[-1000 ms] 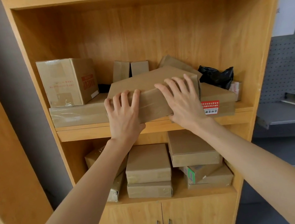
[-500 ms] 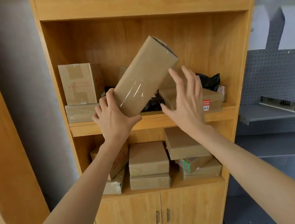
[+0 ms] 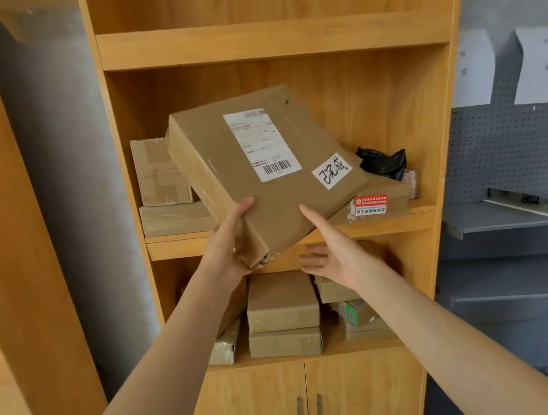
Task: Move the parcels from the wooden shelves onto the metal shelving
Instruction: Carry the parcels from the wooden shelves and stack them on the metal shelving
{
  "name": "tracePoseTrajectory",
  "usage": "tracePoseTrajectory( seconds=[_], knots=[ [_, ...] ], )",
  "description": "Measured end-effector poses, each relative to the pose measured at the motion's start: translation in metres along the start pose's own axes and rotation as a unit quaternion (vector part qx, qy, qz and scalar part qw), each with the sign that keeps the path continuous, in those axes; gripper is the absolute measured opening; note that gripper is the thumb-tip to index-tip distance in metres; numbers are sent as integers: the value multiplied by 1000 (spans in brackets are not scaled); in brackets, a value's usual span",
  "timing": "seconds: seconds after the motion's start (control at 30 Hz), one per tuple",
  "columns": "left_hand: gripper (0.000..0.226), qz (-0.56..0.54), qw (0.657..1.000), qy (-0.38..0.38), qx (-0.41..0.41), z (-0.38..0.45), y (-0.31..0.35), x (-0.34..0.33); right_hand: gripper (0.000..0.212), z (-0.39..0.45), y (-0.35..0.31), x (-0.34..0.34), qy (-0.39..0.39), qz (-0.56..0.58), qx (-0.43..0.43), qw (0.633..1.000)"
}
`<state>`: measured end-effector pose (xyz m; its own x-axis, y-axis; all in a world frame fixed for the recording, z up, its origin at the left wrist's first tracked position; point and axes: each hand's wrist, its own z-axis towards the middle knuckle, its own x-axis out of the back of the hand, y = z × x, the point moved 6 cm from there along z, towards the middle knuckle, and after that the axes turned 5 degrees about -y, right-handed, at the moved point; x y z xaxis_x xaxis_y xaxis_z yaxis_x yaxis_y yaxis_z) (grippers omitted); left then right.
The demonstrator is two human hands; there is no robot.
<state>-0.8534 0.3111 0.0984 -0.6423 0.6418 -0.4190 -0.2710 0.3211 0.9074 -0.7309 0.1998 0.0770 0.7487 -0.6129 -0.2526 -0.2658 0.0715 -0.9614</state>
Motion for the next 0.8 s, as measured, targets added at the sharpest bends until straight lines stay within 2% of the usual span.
tracePoseTrajectory(
  seconds=[0.1,0.17,0.33,0.43,0.5,0.57,0.67,0.7,0.8],
  knots=[
    [61,-21,999,-39,20,-4,-10,-10,50,-8,-3,-5,-40,58,23,997],
    [58,-24,998,-49,25,-4,-15,-13,50,-14,-4,-3,-40,79,35,995],
    [73,-3,997,-73,30,-3,-24,-20,73,-18,-2,10,-4,100,49,994],
    [100,32,996,-85,11,-2,-31,-25,83,-18,1,9,10,107,59,992],
    [109,30,996,-78,-11,0,-34,-27,82,-18,3,7,13,109,61,992],
    [108,5,997,-70,-29,1,-35,-26,91,-19,3,10,22,90,55,994],
    [103,-2,997,-66,-40,4,-30,-17,130,-22,-8,33,76,59,68,993],
    [101,6,997,-69,-42,4,-28,-14,137,-24,-14,46,107,46,77,990],
    [87,40,994,-91,-41,7,-23,-7,130,-34,-33,91,169,-10,111,979]
  ],
)
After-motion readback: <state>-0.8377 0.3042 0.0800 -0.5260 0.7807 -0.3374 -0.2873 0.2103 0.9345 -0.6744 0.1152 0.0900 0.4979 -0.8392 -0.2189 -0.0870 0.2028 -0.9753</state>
